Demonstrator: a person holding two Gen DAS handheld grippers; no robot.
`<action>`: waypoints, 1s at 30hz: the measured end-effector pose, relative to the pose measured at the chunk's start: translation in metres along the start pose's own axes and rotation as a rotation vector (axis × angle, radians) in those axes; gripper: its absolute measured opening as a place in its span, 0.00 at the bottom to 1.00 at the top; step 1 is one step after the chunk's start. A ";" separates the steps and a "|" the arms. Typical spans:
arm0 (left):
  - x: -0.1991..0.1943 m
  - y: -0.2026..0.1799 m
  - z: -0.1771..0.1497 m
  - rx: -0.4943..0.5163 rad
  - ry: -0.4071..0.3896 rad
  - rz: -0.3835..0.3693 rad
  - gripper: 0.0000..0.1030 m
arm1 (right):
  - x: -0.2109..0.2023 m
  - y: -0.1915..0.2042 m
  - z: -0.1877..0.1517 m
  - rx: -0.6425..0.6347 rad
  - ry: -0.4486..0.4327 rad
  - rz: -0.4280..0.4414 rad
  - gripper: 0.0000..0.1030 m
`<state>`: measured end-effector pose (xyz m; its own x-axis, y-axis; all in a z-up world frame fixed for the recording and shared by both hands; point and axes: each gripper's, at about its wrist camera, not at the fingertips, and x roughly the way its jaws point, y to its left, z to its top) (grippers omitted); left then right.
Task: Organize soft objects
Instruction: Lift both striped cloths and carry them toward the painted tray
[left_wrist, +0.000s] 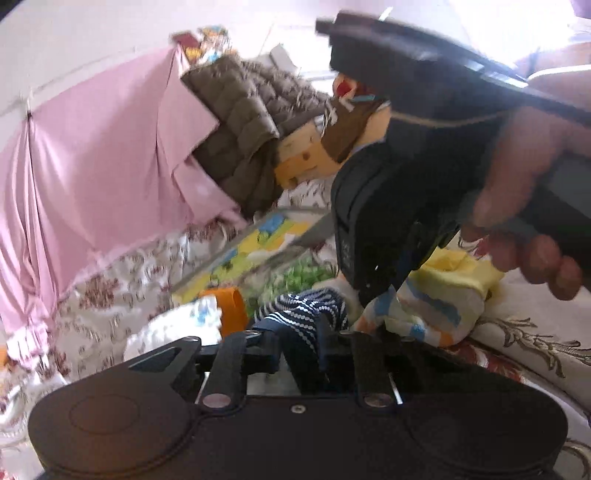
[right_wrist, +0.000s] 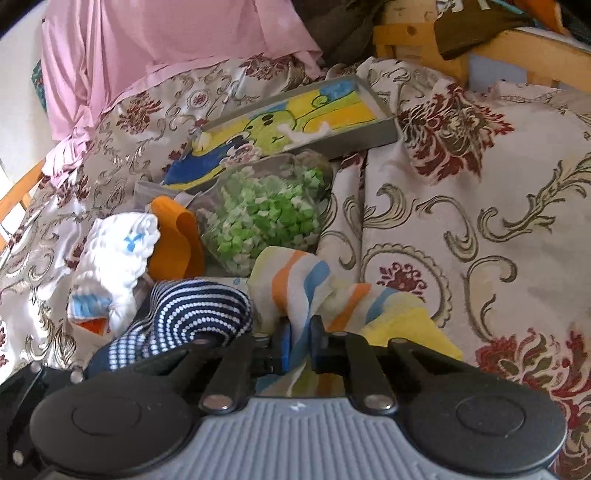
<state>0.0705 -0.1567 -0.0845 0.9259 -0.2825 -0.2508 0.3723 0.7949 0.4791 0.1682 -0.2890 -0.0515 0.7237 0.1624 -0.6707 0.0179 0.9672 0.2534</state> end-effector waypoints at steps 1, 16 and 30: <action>-0.002 -0.002 0.000 0.013 -0.019 0.003 0.12 | -0.002 -0.002 0.001 0.006 -0.014 -0.007 0.10; 0.012 0.049 0.006 -0.254 0.024 -0.076 0.00 | -0.013 -0.011 0.007 0.049 -0.117 0.018 0.10; 0.012 0.111 0.044 -0.415 -0.040 -0.033 0.00 | -0.036 -0.016 0.013 0.088 -0.264 0.086 0.10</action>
<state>0.1253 -0.0959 0.0028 0.9187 -0.3254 -0.2239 0.3519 0.9318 0.0894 0.1510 -0.3128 -0.0228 0.8796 0.1754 -0.4422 -0.0001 0.9296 0.3686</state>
